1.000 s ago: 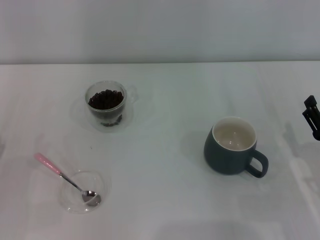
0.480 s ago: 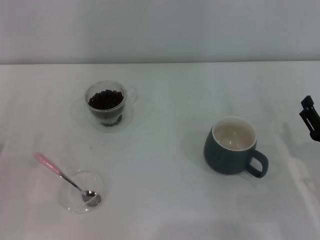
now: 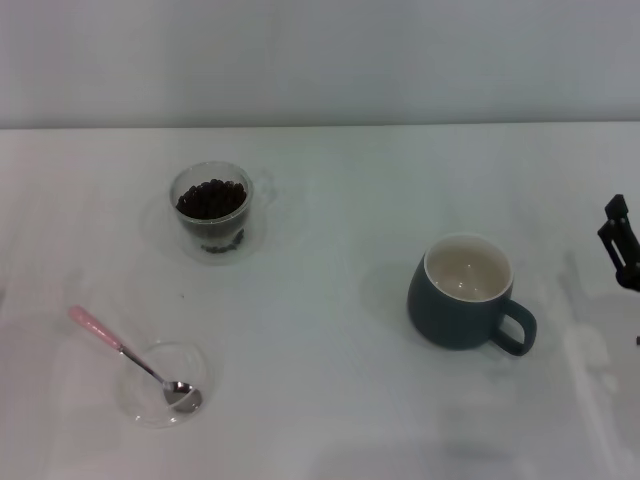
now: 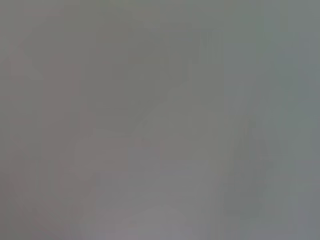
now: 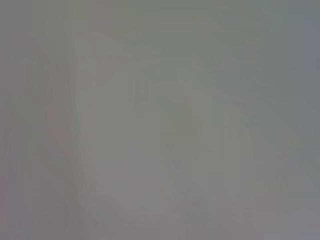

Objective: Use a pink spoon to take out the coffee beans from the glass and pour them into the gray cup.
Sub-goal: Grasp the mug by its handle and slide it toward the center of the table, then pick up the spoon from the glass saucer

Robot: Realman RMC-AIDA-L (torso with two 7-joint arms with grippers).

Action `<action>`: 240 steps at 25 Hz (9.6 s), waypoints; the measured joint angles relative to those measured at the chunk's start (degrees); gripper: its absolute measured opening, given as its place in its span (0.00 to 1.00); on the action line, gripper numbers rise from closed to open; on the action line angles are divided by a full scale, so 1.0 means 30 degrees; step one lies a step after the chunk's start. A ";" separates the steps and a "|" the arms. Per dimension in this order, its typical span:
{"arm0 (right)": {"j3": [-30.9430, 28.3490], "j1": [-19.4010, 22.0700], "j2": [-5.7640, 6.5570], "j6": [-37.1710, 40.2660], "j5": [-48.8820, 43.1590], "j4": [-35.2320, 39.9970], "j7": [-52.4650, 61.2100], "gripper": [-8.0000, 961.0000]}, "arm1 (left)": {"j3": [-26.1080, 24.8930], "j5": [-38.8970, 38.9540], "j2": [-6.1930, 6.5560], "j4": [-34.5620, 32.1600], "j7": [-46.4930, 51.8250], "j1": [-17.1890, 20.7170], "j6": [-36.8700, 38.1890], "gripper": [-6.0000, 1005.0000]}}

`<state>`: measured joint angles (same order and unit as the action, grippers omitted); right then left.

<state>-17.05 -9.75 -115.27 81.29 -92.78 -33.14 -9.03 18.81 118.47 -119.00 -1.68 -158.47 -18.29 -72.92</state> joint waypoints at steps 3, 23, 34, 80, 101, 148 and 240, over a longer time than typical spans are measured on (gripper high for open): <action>0.1461 0.0023 0.0010 0.0979 0.1444 -0.1207 -0.1793 0.91 | 0.0000 0.0000 0.0000 0.0048 0.0001 -0.0032 -0.0006 0.87; 0.5741 0.0058 0.0038 0.3501 0.8754 -1.0878 -1.3595 0.91 | 0.0002 0.0006 0.0004 -0.0045 0.0000 -0.0248 0.0152 0.87; 0.6636 0.0074 0.0046 0.1715 1.0584 -1.2366 -1.5330 0.90 | -0.0059 0.0607 0.0032 -0.0055 0.0000 -0.0392 0.0181 0.87; 0.2312 -0.1245 0.0044 -0.2890 1.0772 -0.9065 -1.4068 0.23 | -0.0057 0.1594 0.0059 -0.0524 0.0000 -0.0418 0.0199 0.87; 0.0547 -0.1963 -0.0012 -0.8374 0.4568 -0.5711 -0.9745 0.14 | -0.0058 0.1581 0.0059 -0.0553 0.0000 -0.0464 0.0217 0.87; -0.0268 -0.3003 0.0181 -1.2843 0.0584 -0.5793 -0.9418 0.57 | -0.0059 0.1581 0.0052 -0.0571 0.0000 -0.0378 0.0074 0.87; -0.0781 -0.3288 0.0043 0.1852 -0.1976 0.9154 0.6452 0.86 | 0.0179 -1.6995 0.2305 -0.4027 2.8120 -0.1208 -0.0016 0.83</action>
<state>-19.39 -19.61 -115.14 86.85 -98.71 -5.67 10.33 19.34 67.49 -112.09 -13.77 -74.11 -21.91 -72.97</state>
